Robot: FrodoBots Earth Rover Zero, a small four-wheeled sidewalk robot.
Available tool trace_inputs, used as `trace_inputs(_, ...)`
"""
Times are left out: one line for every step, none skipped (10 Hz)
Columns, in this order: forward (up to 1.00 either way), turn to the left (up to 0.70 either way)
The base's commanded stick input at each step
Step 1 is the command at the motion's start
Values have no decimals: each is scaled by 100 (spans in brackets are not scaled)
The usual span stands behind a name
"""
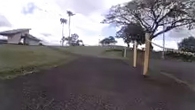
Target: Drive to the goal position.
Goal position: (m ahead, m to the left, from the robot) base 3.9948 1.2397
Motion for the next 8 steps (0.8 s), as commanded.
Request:
trace_inputs(70, 0)
trace_inputs(70, 0)
trace_inputs(70, 0)
trace_inputs(70, 0)
trace_inputs(70, 0)
trace_inputs(70, 0)
trace_inputs(70, 0)
trace_inputs(70, 0)
